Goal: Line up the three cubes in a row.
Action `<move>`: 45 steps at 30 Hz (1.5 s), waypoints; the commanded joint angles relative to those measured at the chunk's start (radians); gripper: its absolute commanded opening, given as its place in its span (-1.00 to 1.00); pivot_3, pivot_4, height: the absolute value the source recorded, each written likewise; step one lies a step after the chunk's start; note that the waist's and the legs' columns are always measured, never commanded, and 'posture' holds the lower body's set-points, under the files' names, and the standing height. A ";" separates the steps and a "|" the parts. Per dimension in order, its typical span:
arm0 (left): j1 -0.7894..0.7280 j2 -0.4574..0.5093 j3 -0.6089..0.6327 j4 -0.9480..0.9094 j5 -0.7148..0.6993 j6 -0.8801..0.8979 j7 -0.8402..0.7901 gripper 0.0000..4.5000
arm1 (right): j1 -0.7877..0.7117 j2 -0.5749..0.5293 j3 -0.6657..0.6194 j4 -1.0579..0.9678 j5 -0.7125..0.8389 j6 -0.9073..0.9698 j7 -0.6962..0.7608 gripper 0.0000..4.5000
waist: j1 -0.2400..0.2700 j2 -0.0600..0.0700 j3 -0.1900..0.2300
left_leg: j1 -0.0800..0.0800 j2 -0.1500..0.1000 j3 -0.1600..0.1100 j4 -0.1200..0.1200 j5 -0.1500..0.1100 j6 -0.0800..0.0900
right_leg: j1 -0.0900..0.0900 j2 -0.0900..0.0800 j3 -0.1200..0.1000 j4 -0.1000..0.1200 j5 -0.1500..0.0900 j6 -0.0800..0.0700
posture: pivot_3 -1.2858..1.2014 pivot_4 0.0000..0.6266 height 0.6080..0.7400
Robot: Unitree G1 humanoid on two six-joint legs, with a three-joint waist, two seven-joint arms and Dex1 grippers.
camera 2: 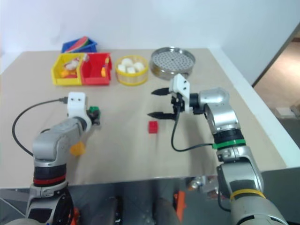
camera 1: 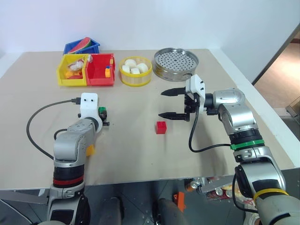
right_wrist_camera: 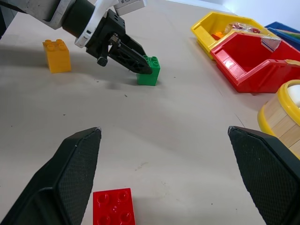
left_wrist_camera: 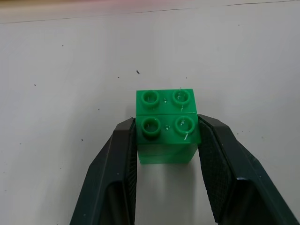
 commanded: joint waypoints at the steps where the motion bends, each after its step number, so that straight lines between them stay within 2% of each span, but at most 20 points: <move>1: -0.021 0.012 0.008 -0.013 0.008 -0.011 -0.009 -0.43 | -0.021 -0.012 -0.015 -0.009 0.000 -0.014 -0.002 1.00 | 0.000 0.000 0.000 | 0.000 0.000 0.000 0.000 0.000 0.000 | 0.000 0.000 0.000 0.000 0.000 0.000 | 0.03 -0.52 1.00; 9: -0.056 0.121 -0.064 -0.049 -0.053 -0.040 -0.207 -0.43 | -0.023 -0.033 -0.034 -0.019 0.017 0.009 0.007 1.00 | 0.000 0.000 0.000 | 0.000 0.000 0.000 0.000 0.000 0.000 | 0.000 0.000 0.000 0.000 0.000 0.000 | 0.03 -0.52 1.00; 19: -0.111 0.391 -0.272 -0.022 -0.134 -0.209 -0.692 -0.43 | -0.003 -0.074 -0.041 -0.030 0.024 0.009 0.008 1.00 | 0.000 0.000 0.000 | -0.001 0.000 0.000 -0.002 0.000 0.000 | -0.002 0.000 0.000 0.000 -0.001 -0.002 | 0.03 -0.52 1.00; 22: -0.137 0.435 -0.333 0.020 -0.131 -0.287 -0.818 -0.43 | 0.003 -0.081 -0.041 -0.030 0.022 0.006 0.005 1.00 | 0.000 0.000 0.000 | -0.001 0.000 0.000 -0.002 0.000 0.000 | -0.002 0.000 0.000 0.000 -0.002 -0.002 | 0.03 -0.52 1.00; 32: -0.194 0.442 -0.469 0.193 -0.075 -0.455 -1.058 -0.43 | 0.042 -0.111 -0.051 -0.075 0.031 0.028 -0.008 1.00 | 0.000 0.000 0.000 | -0.002 0.000 0.001 -0.002 0.000 0.000 | -0.003 0.000 0.000 0.000 -0.002 -0.001 | 0.03 -0.52 1.00; 40: -0.226 0.405 -0.497 0.280 -0.027 -0.520 -1.110 -0.43 | 0.086 -0.133 -0.052 -0.171 0.098 0.157 0.035 1.00 | 0.000 0.000 0.000 | -0.003 0.000 0.001 -0.002 0.000 0.000 | -0.004 0.000 0.000 0.000 -0.002 -0.001 | 0.03 -0.52 1.00; 45: -0.231 0.386 -0.497 0.294 -0.009 -0.551 -1.136 -0.43 | 0.097 -0.134 -0.049 -0.184 0.099 0.166 0.037 1.00 | 0.000 0.000 0.000 | -0.003 0.000 0.000 -0.001 0.000 0.000 | -0.004 0.000 0.000 0.000 -0.002 -0.001 | 0.03 -0.52 1.00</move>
